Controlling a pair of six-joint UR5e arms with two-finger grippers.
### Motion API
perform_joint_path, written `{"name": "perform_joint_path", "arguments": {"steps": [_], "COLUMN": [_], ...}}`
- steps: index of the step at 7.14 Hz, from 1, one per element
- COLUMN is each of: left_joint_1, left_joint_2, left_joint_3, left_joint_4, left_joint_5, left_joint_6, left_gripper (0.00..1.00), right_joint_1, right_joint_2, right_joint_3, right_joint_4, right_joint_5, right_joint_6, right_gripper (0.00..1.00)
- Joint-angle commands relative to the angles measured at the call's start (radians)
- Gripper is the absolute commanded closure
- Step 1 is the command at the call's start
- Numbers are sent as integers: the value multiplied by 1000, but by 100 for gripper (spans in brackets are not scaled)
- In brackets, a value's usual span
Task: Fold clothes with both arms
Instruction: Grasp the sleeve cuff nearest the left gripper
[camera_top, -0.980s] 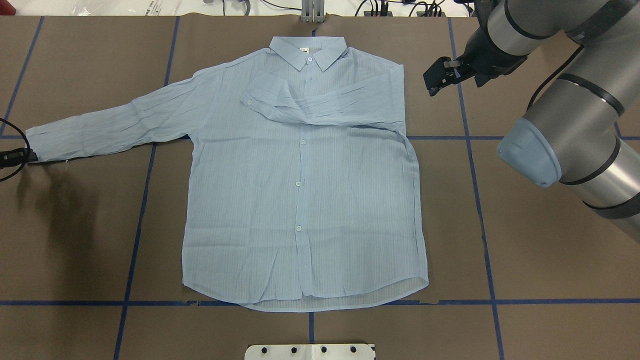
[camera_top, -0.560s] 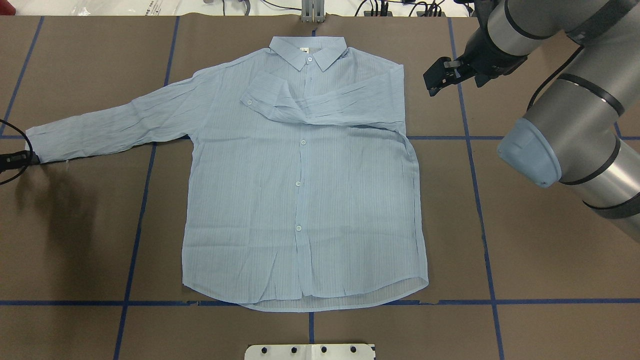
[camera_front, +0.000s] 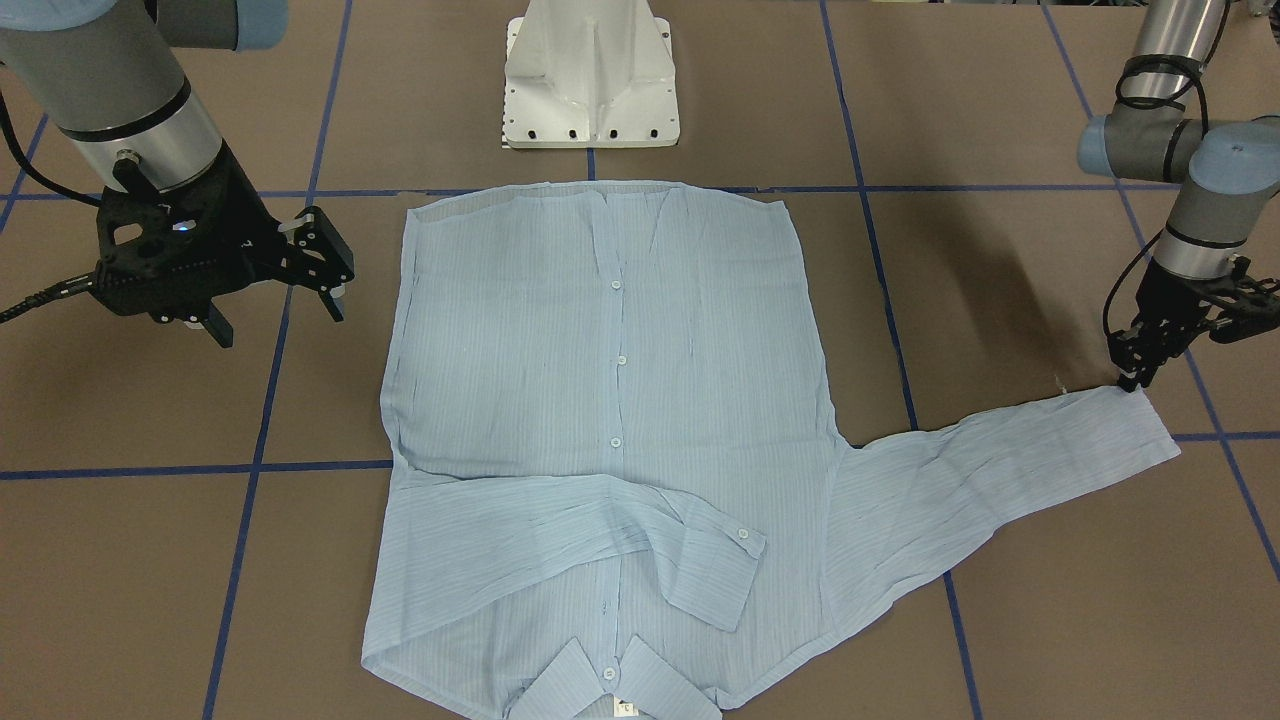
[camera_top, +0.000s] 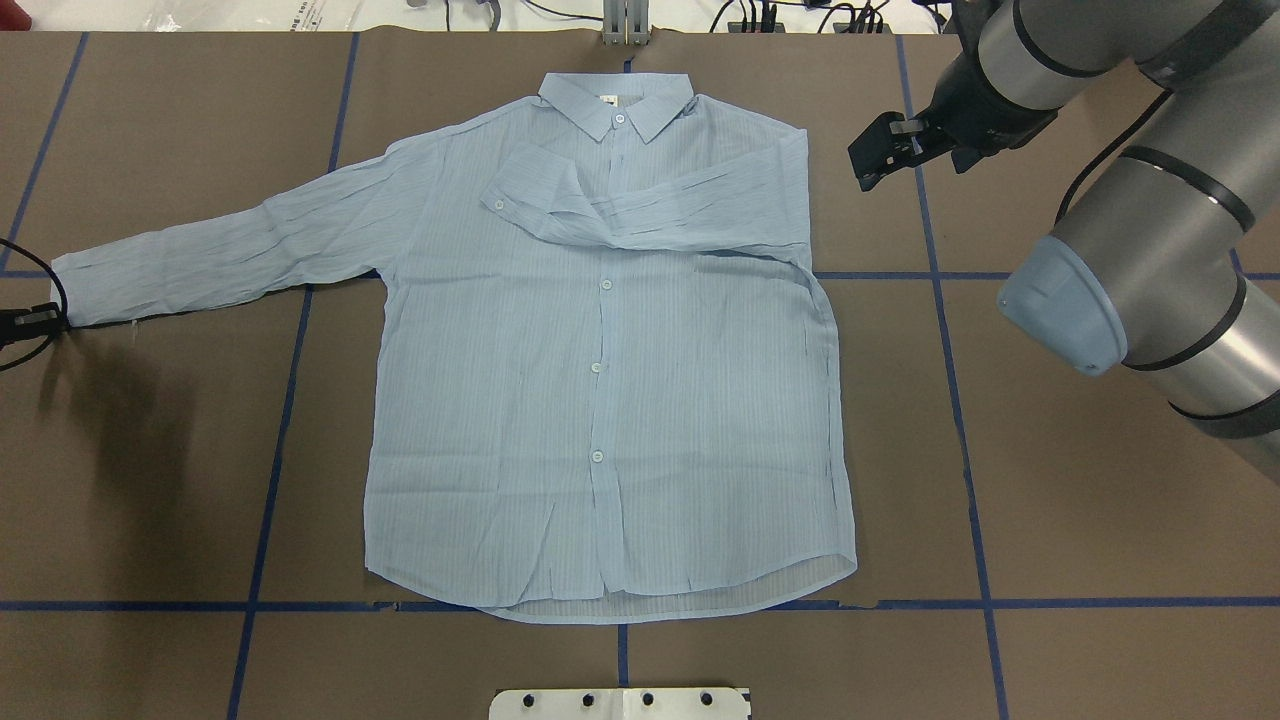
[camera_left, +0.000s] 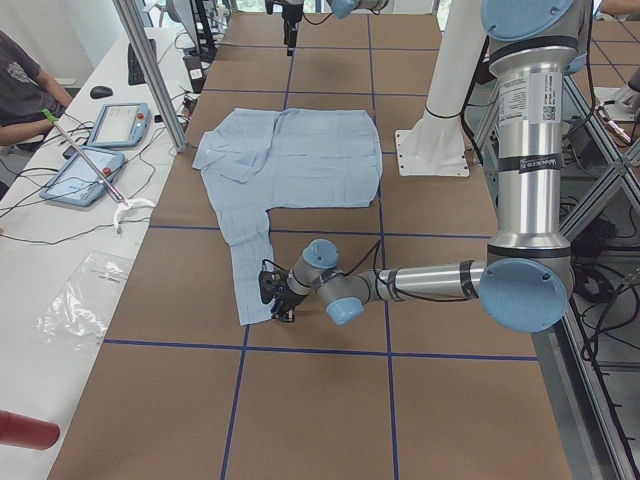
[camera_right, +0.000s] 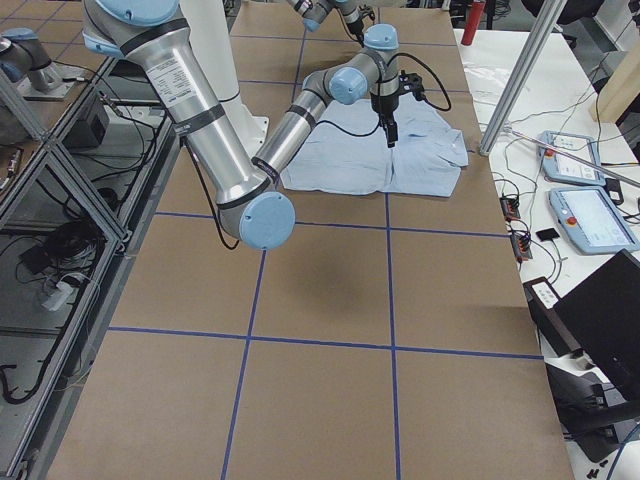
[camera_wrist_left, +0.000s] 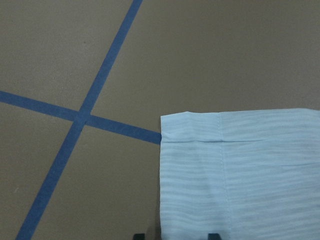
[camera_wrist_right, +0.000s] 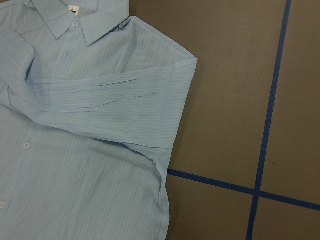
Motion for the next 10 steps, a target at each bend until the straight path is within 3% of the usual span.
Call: {"name": "perform_joint_path", "arguments": {"steps": [1, 4, 5, 7, 8, 10], "left_joint_1": [0, -5, -14, -15, -15, -12], "left_joint_2": [-1, 7, 16, -10, -92, -386], "left_joint_3": [-5, -78, -159, -294, -342, -368], "left_joint_4": [0, 5, 11, 150, 284, 664], "left_joint_5": [-2, -15, -27, -46, -43, -8], "left_joint_6": [2, 8, 10, 10, 10, 5], "left_gripper": [100, 100, 100, 100, 100, 100], "right_joint_1": [2, 8, 10, 13, 17, 25], "right_joint_2": [-2, -20, -59, -97, -147, -262], "right_joint_3": [2, 14, 40, 48, 60, 103], "right_joint_4": [-1, -1, -1, -8, -8, -8], "right_joint_5": [0, 15, 17, 18, 18, 18], "right_joint_6": [0, 0, -2, -2, -2, -35], "right_gripper": [0, 0, 0, 0, 0, 0]}}
